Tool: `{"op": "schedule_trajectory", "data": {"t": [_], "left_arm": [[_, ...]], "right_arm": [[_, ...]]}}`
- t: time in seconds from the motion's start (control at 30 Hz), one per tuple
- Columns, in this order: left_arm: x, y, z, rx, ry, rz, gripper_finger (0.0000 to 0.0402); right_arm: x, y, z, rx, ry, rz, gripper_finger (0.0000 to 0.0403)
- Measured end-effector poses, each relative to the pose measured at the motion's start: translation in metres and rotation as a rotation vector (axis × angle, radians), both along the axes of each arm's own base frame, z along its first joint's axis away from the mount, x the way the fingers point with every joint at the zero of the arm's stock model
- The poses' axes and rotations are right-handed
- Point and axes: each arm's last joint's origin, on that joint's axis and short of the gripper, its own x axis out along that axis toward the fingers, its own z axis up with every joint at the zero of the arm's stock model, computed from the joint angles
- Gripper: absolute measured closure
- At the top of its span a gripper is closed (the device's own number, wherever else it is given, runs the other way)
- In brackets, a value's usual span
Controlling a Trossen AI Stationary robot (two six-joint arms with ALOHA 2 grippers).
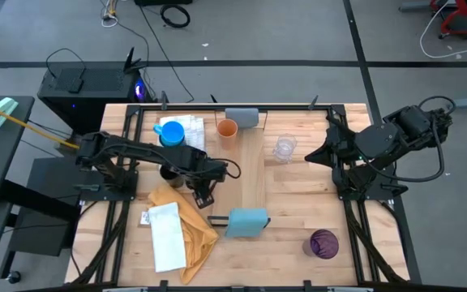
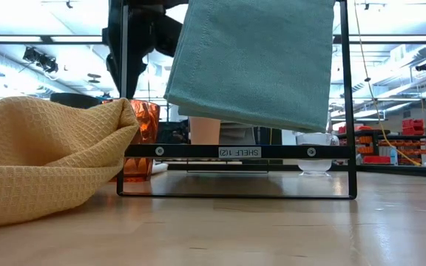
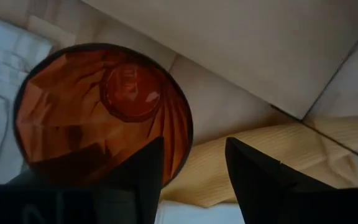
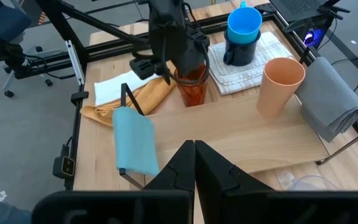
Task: Stack small to large cups/mugs on shelf
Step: Put the light orange cup on the shelf
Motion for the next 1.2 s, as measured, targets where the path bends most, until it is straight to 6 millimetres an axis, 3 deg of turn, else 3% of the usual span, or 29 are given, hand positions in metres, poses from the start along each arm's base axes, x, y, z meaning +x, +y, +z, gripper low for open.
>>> {"op": "schedule_trajectory", "data": {"t": [0.23,0.4,0.9,1.2], "left_arm": [[0.008,-0.001,-0.017,0.011,0.048,-0.037,0.0225],[0.009,0.0,-0.019,0.046,0.053,-0.034,0.0244],[0.01,0.002,-0.019,0.079,0.042,-0.064,0.0383],[0.01,0.002,-0.018,0.088,0.039,-0.054,0.0387]], "right_arm": [[0.0,0.0,0.0,0.0,0.001,0.0,0.0391],[0.0,0.0,0.0,-0.001,0.002,0.0,0.039],[0.0,0.0,0.0,-0.001,0.002,0.0,0.0392],[0.0,0.0,0.0,-0.001,0.002,0.0,0.0392]]}}
